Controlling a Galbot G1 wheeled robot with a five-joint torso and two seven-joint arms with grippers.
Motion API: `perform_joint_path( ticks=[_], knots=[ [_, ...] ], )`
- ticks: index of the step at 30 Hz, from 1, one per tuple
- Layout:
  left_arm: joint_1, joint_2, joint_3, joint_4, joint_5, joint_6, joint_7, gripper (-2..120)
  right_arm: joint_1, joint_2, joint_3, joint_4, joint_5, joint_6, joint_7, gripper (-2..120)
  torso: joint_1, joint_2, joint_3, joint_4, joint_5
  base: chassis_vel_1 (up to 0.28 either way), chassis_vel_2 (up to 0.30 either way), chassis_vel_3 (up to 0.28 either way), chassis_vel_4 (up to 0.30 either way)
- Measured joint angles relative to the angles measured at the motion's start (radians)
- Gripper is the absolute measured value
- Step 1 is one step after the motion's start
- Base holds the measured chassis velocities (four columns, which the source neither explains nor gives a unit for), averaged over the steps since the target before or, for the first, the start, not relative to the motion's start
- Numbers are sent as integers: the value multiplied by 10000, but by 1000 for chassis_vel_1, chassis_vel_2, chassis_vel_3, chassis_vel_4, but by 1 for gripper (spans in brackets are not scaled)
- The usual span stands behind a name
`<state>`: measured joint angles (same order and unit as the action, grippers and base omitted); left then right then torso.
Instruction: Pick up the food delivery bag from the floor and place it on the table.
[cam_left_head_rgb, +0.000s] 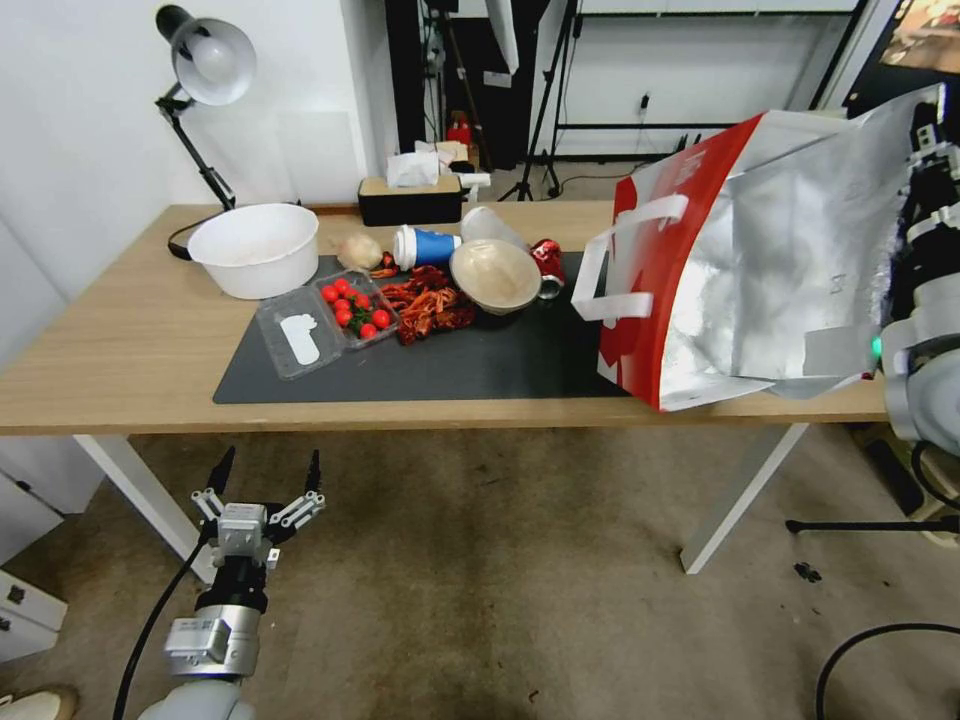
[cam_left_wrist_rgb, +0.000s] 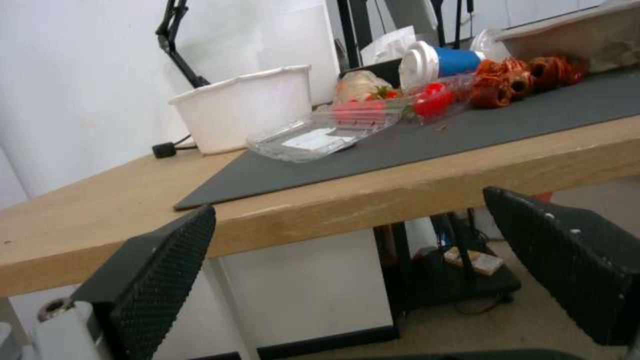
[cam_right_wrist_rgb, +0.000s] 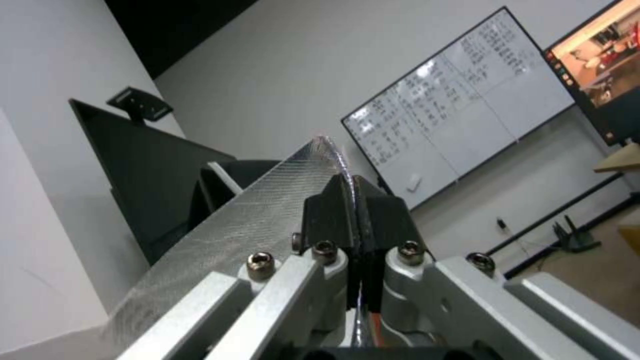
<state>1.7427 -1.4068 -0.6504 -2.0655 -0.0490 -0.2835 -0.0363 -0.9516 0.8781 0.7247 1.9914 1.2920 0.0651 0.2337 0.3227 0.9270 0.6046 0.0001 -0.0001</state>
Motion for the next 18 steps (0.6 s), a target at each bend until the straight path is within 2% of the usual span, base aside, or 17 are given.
perform_joint_path(
  ticks=[3,6,7,9,13,17,18],
  knots=[
    [0,-3,3,38,8,-41,0,100,64,-1,-95,-164,-128,-31,-81,3,0,0,1,1,1,0,0,0,0],
    [-7,-7,8,69,9,-72,-8,100,127,-30,-165,-325,-263,-34,-253,18,0,0,0,0,1,0,0,0,0],
    [-7,-7,8,69,9,-72,-8,100,127,-30,-165,-325,-263,-34,-253,18,0,0,0,0,1,0,0,0,0],
    [-19,0,10,90,6,-74,-15,100,159,-104,-177,-398,-285,-34,-377,28,1,0,0,0,1,0,0,0,0],
    [-29,2,14,95,5,-75,-17,100,168,-198,-169,-422,-287,-34,-529,38,0,-1,0,0,1,0,0,0,0],
    [-51,-6,37,98,4,-75,-27,100,138,-272,-101,-402,-288,-34,-770,59,0,0,0,0,1,0,0,0,0],
    [-51,-6,37,98,4,-75,-27,100,138,-272,-101,-402,-288,-34,-770,59,0,0,0,0,1,0,0,0,0]
  ],
)
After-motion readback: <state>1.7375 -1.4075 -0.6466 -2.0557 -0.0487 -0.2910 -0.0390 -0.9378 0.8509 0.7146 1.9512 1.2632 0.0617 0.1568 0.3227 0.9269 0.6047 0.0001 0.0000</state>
